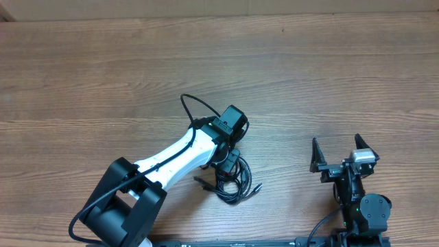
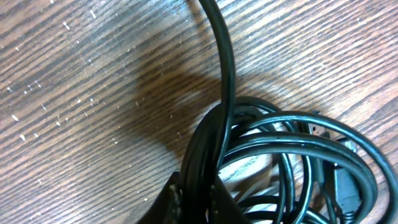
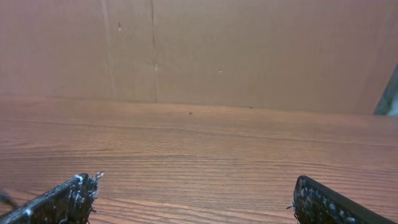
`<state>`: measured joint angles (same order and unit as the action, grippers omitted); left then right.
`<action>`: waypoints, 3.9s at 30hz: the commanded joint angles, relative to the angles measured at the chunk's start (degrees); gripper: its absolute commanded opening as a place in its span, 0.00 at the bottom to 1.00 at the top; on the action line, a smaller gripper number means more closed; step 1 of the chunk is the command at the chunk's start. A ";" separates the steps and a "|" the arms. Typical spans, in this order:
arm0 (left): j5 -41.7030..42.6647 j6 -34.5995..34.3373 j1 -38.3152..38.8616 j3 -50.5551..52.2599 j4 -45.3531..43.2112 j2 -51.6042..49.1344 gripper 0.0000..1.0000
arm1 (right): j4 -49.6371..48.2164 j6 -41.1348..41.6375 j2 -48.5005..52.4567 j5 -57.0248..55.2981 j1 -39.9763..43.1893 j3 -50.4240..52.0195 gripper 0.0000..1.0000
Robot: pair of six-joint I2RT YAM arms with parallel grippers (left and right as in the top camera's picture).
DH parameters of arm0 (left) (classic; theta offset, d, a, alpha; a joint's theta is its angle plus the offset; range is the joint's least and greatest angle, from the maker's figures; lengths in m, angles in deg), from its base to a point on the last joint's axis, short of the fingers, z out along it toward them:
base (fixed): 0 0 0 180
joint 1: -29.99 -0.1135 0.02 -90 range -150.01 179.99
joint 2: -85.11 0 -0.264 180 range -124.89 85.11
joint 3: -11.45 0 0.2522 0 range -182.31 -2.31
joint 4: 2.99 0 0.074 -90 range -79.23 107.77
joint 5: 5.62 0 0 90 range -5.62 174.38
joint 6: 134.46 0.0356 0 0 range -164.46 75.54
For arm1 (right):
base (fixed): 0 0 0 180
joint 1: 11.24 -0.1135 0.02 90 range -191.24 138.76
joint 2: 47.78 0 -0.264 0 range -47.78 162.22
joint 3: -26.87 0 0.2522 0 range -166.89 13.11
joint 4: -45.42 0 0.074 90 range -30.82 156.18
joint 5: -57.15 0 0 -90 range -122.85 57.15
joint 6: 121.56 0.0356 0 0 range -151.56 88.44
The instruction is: Untangle cables
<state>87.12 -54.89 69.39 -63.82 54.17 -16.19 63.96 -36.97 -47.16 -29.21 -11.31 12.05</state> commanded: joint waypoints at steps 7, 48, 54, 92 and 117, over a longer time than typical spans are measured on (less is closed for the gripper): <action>2.49 0.11 0.35 -0.81 -0.02 -0.57 0.04 | -0.17 -0.26 -0.44 0.09 0.15 0.59 1.00; 6.54 -29.38 -5.60 -30.91 10.56 -0.15 0.04 | -0.76 -0.66 -0.44 -0.20 0.15 0.59 1.00; 9.18 -29.42 -5.79 -30.91 8.09 -0.15 0.04 | -6.54 5.79 -0.44 2.03 0.15 0.17 1.00; 32.70 -28.26 -6.27 -30.91 4.55 -0.17 0.04 | 52.48 28.37 39.56 34.01 0.15 -49.27 0.90; 37.05 -55.17 -6.21 -30.88 5.60 -0.17 0.04 | 52.30 34.60 39.65 29.73 0.15 -49.24 0.47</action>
<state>120.98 -100.97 63.25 -93.11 59.13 -16.27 116.63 -5.60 -7.33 3.42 -11.27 -35.80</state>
